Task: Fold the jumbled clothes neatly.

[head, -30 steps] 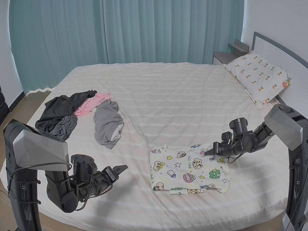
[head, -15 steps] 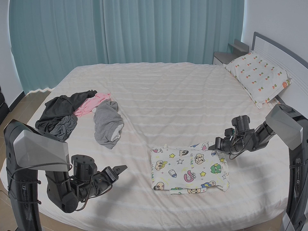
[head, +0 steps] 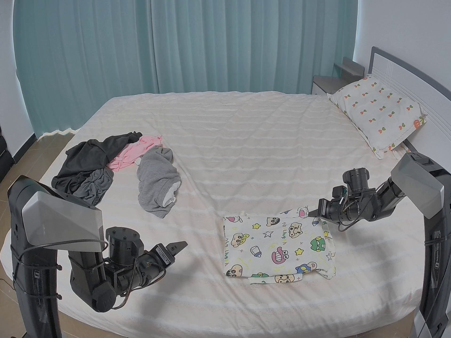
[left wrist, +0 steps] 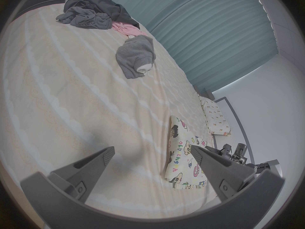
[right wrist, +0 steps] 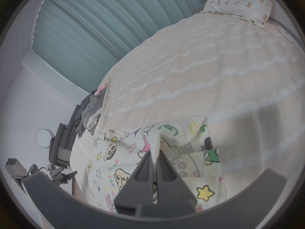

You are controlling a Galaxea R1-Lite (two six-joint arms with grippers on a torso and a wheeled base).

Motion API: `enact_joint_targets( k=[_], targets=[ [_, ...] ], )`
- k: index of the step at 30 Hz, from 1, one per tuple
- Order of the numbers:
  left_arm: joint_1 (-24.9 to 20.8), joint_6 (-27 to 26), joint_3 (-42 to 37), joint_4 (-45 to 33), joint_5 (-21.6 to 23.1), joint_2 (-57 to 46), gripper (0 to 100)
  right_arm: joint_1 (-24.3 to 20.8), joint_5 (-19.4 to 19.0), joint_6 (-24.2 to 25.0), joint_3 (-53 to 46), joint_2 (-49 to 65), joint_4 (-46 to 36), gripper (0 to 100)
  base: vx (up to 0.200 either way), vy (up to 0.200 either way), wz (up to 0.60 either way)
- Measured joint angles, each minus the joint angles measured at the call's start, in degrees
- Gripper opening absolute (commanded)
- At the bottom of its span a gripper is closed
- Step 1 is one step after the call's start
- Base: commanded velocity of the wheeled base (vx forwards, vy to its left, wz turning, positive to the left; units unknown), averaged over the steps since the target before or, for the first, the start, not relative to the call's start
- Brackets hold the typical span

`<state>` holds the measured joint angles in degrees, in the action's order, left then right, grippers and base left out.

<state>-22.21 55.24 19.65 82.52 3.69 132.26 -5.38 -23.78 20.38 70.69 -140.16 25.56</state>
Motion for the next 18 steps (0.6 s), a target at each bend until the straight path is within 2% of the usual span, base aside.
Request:
enact_joint_targets(
  k=[5, 9, 14, 18],
  targets=[
    [0.0, -0.5, -0.2, 1.7, 0.0, 0.5, 100, 0.0, 0.9, -0.1, -0.6, 0.1, 0.0, 100, 0.000, 0.000, 0.00],
    [0.0, -0.8, -0.4, 2.2, 0.0, 0.9, 100, 0.1, 3.2, -0.1, -1.0, 0.7, 0.6, 100, 0.000, 0.000, 0.00],
    [0.0, -0.8, -0.5, 2.3, 0.0, 1.1, 100, 0.1, 4.3, 0.0, -3.5, 2.7, 3.8, 100, 0.000, 0.000, 0.00],
    [0.0, -0.8, -0.5, 2.3, 0.0, 1.2, 100, -1.9, 4.4, 0.1, -7.0, 5.7, 8.5, 100, 0.000, 0.000, 0.00]
  ],
)
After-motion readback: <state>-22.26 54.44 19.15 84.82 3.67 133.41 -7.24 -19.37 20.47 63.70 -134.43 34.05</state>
